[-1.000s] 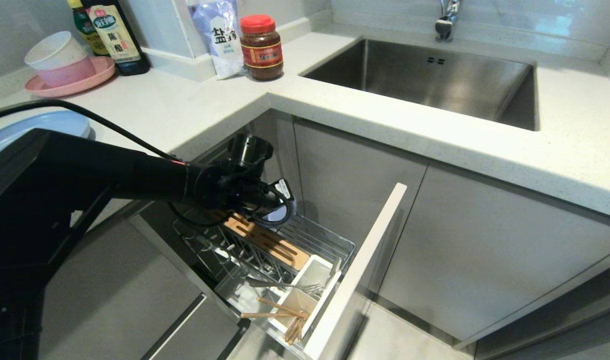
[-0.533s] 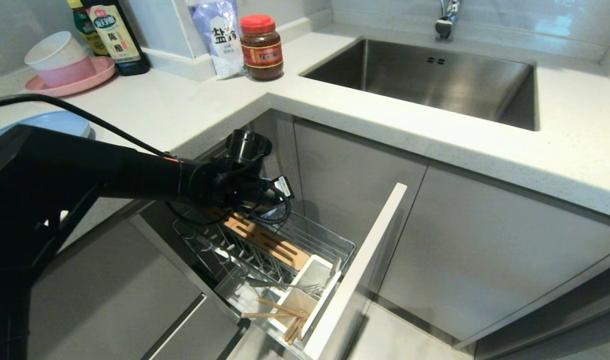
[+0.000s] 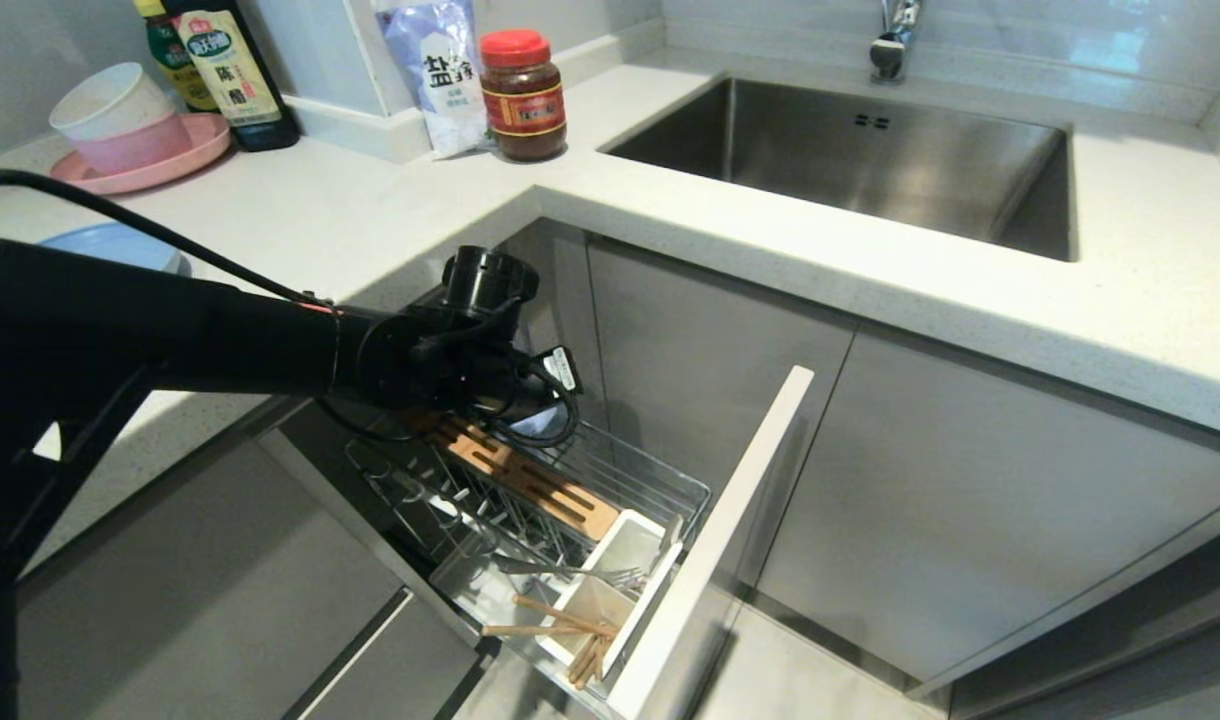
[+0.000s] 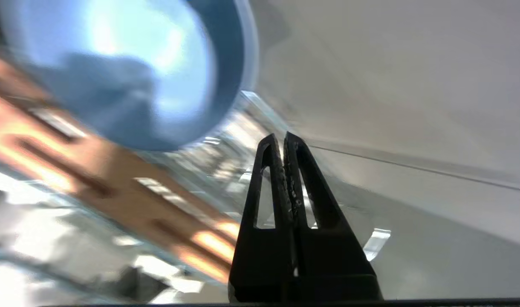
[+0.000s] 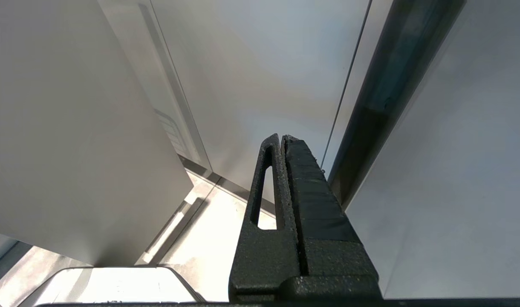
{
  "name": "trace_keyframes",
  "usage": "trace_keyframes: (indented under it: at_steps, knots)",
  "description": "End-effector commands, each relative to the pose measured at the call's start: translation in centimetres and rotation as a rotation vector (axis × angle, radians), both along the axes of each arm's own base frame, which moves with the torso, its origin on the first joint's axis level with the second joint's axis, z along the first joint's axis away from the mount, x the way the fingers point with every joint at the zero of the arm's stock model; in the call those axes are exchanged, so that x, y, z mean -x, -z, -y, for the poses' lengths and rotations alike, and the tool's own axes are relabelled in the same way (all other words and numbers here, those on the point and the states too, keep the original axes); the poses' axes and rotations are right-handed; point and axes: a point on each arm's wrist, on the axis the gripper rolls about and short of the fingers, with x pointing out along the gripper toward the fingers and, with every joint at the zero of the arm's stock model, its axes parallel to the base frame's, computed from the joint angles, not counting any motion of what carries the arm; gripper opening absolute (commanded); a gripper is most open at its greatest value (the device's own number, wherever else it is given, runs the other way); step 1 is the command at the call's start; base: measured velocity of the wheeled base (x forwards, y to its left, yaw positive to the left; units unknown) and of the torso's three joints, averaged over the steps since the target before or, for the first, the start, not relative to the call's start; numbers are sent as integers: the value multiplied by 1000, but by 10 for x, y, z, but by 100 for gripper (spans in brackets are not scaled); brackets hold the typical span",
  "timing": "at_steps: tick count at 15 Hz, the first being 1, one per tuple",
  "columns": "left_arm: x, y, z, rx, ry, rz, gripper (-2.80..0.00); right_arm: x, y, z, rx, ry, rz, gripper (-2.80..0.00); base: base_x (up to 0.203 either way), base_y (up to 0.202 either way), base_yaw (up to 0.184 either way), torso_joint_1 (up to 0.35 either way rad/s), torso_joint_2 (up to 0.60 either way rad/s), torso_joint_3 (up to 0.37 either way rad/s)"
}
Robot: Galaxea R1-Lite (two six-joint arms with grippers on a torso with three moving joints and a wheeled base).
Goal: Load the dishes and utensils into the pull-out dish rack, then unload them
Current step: Take the bowl out of the cupboard
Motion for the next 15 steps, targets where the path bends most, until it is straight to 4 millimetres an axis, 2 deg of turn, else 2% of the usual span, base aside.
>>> trace_keyframes:
  at_steps: [1,7,11,15]
  knots:
    - [1,-3,-3,-64,-29,26,0,0,0,0,0,0,3,-280,0,0,0,0,0,0]
    - [-5,7,-2,-72,-28,8,0,0,0,0,0,0,3,-280,0,0,0,0,0,0]
    - [-23,28,5,-91,-1,-12,0,0,0,0,0,0,3,-280,0,0,0,0,0,0]
    - [-42,37,-5,-106,-18,-9,0,0,0,0,0,0,3,-280,0,0,0,0,0,0]
